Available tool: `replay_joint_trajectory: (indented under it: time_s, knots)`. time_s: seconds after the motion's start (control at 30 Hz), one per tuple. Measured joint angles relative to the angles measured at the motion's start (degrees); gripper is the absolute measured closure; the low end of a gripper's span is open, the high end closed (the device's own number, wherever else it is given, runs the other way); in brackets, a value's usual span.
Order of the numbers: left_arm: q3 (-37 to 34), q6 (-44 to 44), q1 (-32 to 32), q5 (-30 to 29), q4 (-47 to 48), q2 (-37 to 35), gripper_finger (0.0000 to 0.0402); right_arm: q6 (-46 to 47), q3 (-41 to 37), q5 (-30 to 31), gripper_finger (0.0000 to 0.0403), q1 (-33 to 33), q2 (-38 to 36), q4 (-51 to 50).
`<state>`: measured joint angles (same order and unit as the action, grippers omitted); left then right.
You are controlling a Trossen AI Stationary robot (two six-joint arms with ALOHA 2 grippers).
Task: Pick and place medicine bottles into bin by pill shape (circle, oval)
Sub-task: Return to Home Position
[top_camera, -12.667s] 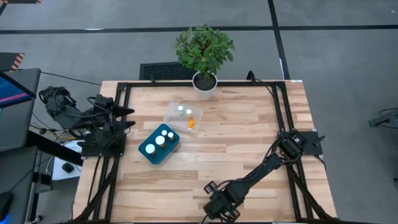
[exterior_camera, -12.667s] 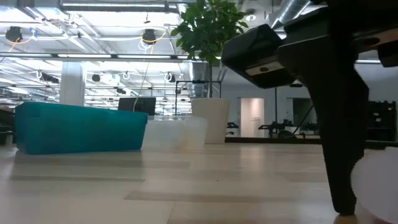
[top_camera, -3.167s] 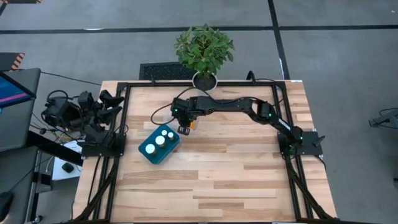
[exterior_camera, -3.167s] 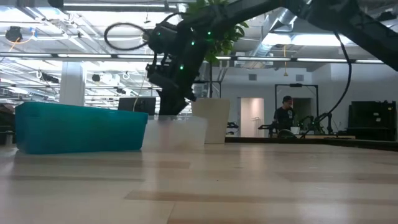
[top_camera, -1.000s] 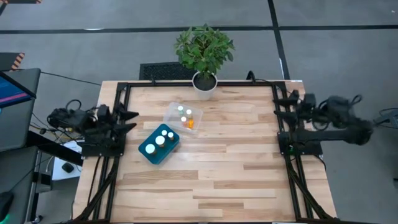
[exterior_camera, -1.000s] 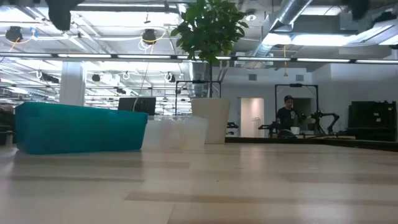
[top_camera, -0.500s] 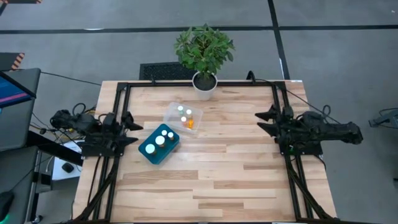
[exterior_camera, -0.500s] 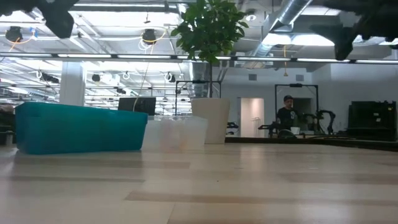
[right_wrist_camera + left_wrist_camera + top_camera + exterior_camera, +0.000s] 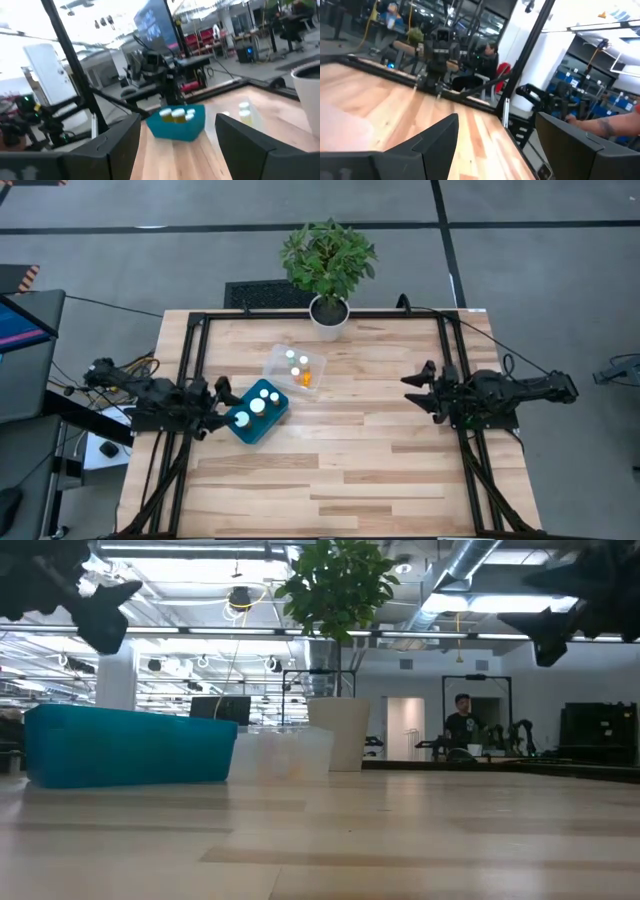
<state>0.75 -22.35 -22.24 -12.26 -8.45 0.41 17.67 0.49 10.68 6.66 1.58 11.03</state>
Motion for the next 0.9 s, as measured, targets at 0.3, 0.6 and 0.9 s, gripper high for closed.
replay_joint_trajectory:
  time_s: [0.3, 0.6, 0.9]
  knots:
    - [0.0, 5.0, 0.0, -2.4, -0.3, 0.1, 0.0143, 0.1, 0.0, 0.2, 0.0132, 0.0, -0.1, -7.9]
    - [-0.1, 2.2, 0.0, -3.2, 5.0, 0.3, 0.0143, 0.3, 0.0, -0.1, 0.0132, 0.0, 0.0, -8.5]
    - [-0.1, 2.0, 0.0, -3.4, 5.1, 0.3, 0.0143, 0.3, -0.1, -0.3, 0.0132, 0.0, 0.0, -8.6]
